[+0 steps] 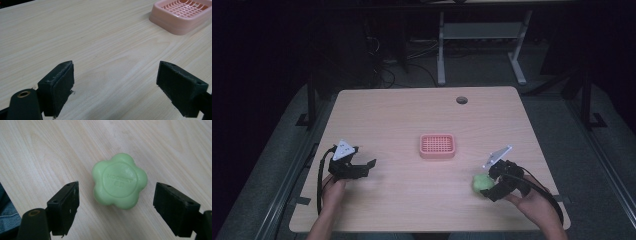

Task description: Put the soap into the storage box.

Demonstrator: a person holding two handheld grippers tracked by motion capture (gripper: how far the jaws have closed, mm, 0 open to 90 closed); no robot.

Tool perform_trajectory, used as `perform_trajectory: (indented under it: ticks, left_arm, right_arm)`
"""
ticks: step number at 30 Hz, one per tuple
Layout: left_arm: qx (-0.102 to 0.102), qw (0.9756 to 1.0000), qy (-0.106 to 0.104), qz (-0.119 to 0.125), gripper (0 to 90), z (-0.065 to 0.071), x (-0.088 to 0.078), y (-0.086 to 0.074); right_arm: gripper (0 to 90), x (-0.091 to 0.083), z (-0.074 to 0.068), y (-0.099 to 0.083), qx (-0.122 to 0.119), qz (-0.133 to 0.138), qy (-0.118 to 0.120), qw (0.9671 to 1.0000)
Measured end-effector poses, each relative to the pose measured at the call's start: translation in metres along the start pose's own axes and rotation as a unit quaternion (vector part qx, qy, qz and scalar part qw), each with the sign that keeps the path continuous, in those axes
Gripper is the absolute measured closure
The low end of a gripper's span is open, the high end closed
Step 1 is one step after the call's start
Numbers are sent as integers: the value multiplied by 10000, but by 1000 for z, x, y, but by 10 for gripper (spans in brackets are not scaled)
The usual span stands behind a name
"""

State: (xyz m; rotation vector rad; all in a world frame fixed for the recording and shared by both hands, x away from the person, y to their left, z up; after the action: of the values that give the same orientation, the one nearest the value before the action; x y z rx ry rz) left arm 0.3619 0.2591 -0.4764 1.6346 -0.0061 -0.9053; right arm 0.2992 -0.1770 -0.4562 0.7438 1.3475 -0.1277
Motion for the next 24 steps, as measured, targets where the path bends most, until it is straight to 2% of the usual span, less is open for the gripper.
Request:
perform_trajectory:
  ticks: [10, 14, 24]
  left_arm:
    - [-21, 10000, 33, -20, 143, -2, 0, 0]
    - [-6, 10000, 36, -25, 143, -2, -1, 0]
    - [-67, 10000, 32, 3, 144, -2, -1, 0]
  right_arm:
    - [203, 9, 1, 5, -94, -172, -18, 9998]
    - [203, 16, 2, 7, -152, -380, -49, 9992]
    - [199, 25, 7, 10, -178, -571, -29, 9982]
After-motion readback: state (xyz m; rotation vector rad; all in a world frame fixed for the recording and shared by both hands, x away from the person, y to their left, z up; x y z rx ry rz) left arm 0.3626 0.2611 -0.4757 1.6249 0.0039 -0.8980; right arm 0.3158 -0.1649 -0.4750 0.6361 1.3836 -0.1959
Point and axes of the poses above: each handheld gripper's, and its own axes: x roughly forward along the jaws, y roughly out of its top, z roughly to its right, the point moved 5 cm from there along x, roughly forward along the jaws, and after that the axes turned 3 degrees about -x, right-handed, at the moved point
